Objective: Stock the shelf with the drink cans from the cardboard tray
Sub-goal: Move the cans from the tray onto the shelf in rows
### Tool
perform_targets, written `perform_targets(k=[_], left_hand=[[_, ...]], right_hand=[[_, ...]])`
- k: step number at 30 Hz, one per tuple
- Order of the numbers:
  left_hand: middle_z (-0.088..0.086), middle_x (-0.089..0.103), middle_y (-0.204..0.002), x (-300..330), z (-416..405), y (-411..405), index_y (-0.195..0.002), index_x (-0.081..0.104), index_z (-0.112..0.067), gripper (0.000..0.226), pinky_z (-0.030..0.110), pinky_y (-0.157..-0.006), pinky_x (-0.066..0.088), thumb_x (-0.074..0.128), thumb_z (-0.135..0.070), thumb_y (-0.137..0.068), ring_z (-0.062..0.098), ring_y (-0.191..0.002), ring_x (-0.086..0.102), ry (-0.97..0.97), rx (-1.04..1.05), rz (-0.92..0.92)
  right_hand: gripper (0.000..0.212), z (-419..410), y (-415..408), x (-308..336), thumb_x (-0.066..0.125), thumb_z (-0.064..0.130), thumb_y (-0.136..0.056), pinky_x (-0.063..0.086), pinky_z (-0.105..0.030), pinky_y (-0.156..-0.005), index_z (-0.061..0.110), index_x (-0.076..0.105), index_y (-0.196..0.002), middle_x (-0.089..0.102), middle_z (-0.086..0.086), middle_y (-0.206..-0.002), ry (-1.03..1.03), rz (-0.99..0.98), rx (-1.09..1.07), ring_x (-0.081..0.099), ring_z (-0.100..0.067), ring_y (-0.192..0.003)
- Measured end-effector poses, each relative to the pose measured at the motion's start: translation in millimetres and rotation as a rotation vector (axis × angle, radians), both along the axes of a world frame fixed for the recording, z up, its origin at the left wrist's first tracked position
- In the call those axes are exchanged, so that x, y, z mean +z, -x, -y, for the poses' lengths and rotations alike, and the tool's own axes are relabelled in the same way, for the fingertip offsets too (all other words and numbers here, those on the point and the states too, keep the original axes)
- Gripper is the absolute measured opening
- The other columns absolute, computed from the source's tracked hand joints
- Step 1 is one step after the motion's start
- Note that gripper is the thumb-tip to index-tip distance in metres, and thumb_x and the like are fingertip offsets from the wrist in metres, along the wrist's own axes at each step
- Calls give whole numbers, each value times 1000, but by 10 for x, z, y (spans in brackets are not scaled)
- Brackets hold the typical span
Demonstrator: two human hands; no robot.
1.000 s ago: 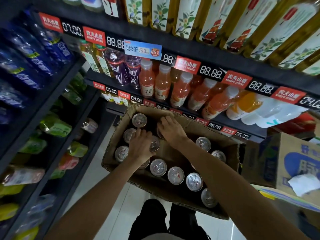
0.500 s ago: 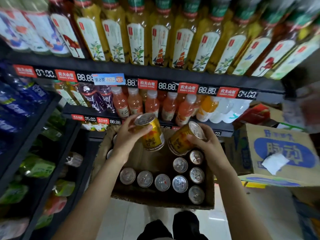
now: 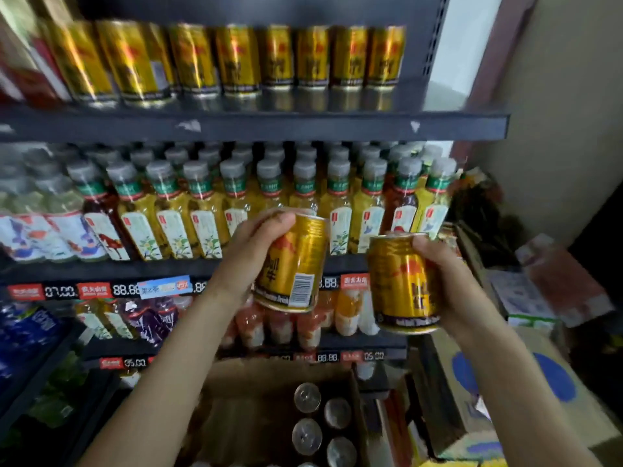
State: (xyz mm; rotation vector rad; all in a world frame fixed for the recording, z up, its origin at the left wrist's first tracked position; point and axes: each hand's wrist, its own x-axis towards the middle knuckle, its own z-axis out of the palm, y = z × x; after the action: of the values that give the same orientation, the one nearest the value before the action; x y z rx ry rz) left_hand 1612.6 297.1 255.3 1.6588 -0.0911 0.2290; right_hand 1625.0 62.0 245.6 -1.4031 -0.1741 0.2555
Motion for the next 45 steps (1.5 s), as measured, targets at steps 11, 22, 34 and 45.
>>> perform_targets(k=[11,22,34,45], left_hand=[[-14,66,-93,1459,917,-787,-96,63,-31,14,9,-69,46,59,-39,-85,-7,-84,62,-162,114,399],[-5,56,-121,1863,1737,-2181,-124,53,-24,51,18,-81,40,64,-47,-81,7,-106,49,-385,239,378],[7,65,-107,1861,2181,-3413,-108,59,-8,56,29,-68,39,51,-59,-85,25,-99,60,-938,638,263],[19,59,-115,1684,2214,-3747,-122,47,6,57,28,-65,39,42,-44,-96,31,-101,61,-1127,666,194]], right_hand=[[15,875,-913,1432,63,41,-67,51,-33,-75,31,74,-65,70,7,-66,43,450,2,66,-7,-63],[46,1388,-2412,1742,69,36,-80,49,-28,-79,16,57,-120,65,-7,-116,91,594,-203,62,-20,-104],[50,1477,-3250,1563,67,35,-83,48,-18,-70,14,52,-126,58,-5,-121,54,541,-256,59,-17,-105],[51,1378,-3601,1480,67,36,-83,45,-13,-60,17,51,-127,57,-3,-121,20,539,-261,58,-14,-99]])
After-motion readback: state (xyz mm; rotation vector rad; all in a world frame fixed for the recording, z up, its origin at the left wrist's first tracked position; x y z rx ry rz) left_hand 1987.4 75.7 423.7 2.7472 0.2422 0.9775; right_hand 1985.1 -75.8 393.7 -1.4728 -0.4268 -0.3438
